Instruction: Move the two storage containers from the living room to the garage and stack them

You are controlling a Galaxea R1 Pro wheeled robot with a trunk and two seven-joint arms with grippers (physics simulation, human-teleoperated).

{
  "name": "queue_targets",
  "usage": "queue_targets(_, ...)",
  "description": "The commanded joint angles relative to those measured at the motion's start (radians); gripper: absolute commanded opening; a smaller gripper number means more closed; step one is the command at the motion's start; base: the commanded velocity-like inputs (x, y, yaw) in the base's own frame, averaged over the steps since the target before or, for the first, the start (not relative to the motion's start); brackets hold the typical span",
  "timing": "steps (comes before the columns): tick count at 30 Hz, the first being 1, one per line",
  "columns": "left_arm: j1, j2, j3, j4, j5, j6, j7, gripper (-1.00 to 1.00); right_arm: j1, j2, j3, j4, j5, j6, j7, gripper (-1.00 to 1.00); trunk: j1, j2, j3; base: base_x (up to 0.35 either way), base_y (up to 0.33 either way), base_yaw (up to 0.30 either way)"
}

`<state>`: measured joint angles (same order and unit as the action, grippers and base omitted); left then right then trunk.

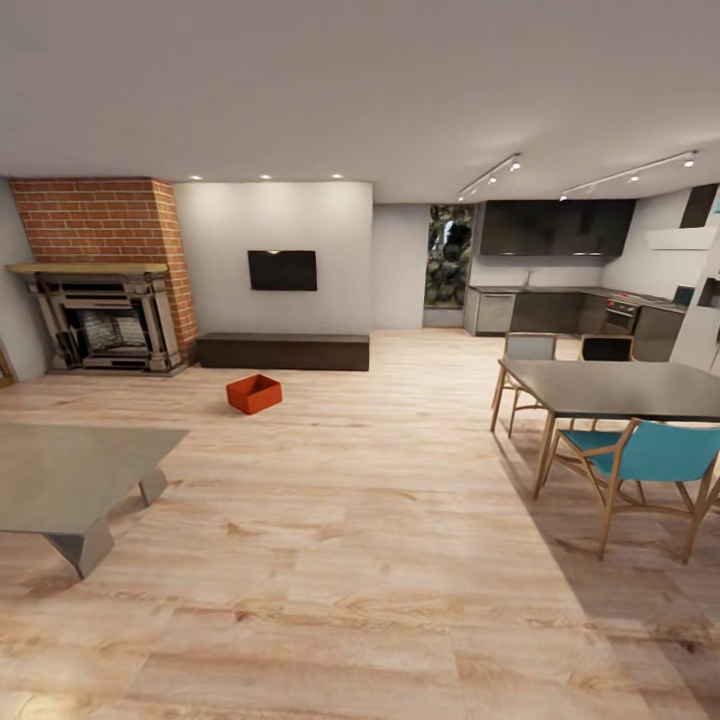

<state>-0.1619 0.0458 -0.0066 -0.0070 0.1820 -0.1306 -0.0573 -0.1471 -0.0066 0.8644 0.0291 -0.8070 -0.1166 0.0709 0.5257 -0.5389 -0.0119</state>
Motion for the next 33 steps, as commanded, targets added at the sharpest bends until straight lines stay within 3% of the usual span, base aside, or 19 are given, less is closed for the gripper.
queue_targets(1, -0.001, 0.000, -0.001, 0.002, 0.009, -0.003, -0.006, 1.00, -0.001, 0.000, 0.007, 0.003, -0.011, -0.005, 0.007, 1.00, 0.001, -0.001, -0.001, 0.324, 0.000, 0.000)
queue_targets(33, -0.001, 0.000, -0.001, 0.002, 0.008, -0.003, -0.006, 1.00, -0.001, 0.000, 0.007, 0.003, -0.011, -0.005, 0.007, 1.00, 0.001, -0.001, -0.001, 0.324, 0.000, 0.000)
